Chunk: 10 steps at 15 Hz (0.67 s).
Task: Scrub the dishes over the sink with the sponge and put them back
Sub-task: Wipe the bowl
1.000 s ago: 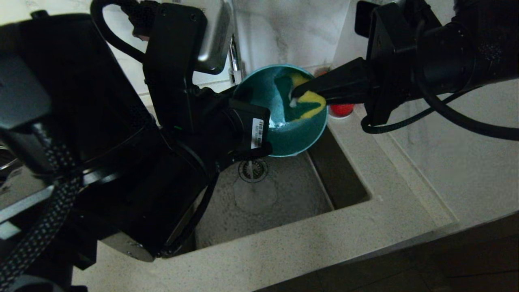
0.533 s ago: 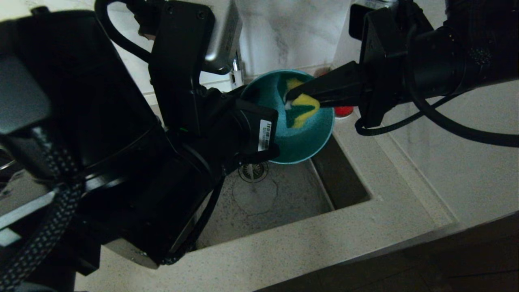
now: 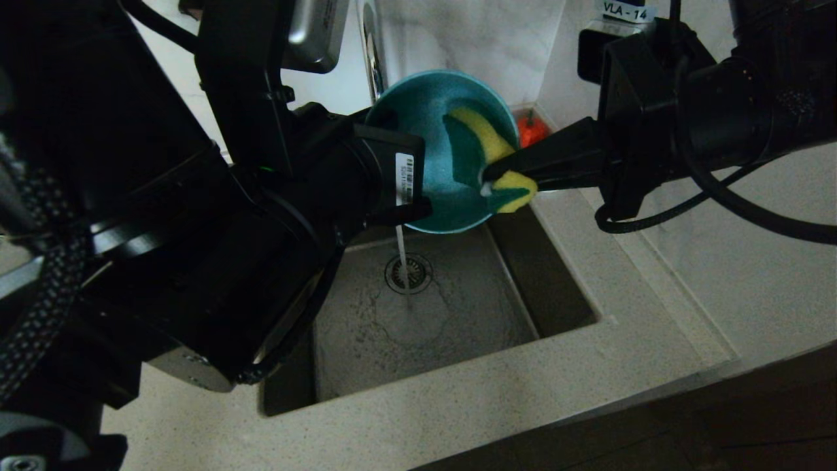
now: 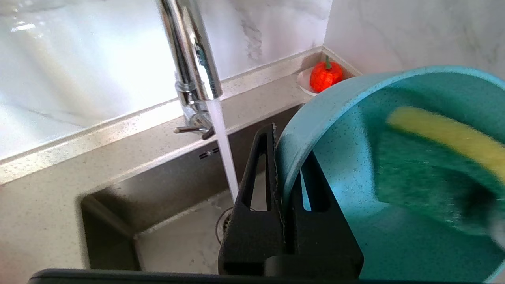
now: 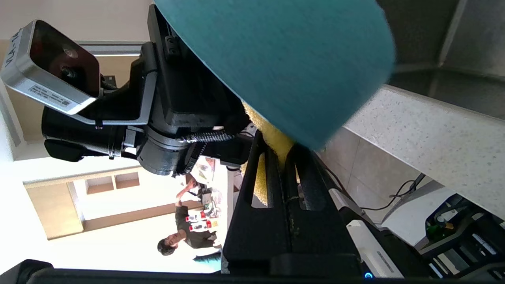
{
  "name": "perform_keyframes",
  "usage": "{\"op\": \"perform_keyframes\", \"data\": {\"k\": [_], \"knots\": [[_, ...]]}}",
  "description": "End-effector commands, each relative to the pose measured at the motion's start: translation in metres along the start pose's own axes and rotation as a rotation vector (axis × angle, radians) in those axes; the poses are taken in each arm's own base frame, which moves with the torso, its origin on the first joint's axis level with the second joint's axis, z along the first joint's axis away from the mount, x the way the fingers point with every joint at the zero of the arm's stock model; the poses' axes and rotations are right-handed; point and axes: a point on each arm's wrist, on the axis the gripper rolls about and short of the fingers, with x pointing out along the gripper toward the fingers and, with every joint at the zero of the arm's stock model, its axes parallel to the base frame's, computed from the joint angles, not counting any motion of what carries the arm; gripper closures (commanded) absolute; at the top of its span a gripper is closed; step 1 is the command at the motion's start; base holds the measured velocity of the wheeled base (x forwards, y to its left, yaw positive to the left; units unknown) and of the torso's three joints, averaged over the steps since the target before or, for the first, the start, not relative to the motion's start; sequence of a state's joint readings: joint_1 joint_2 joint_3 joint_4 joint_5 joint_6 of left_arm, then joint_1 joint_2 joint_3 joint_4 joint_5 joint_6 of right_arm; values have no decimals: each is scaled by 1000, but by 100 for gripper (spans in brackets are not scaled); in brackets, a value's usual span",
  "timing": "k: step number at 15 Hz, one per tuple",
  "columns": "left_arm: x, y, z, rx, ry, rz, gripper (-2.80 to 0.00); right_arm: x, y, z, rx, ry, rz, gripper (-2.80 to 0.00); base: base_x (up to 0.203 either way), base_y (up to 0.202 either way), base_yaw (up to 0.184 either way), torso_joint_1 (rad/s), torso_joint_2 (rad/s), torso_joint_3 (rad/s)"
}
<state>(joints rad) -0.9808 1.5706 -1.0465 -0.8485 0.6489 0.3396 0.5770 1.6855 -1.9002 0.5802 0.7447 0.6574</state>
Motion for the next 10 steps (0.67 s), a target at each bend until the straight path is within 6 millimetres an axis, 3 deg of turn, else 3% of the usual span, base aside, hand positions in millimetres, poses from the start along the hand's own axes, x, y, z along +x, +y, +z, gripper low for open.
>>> {"op": "perform_keyframes", "data": {"k": [1,10], "knots": [[1,2,1,1,-3,14,0,-9,3,1,-3,-20,2,0,0,0,0,0,0,0],[-9,-5,-16,38,43,-31,0,-7,7,11,-65,-70,38,0,0,0,0,0,0,0]]}}
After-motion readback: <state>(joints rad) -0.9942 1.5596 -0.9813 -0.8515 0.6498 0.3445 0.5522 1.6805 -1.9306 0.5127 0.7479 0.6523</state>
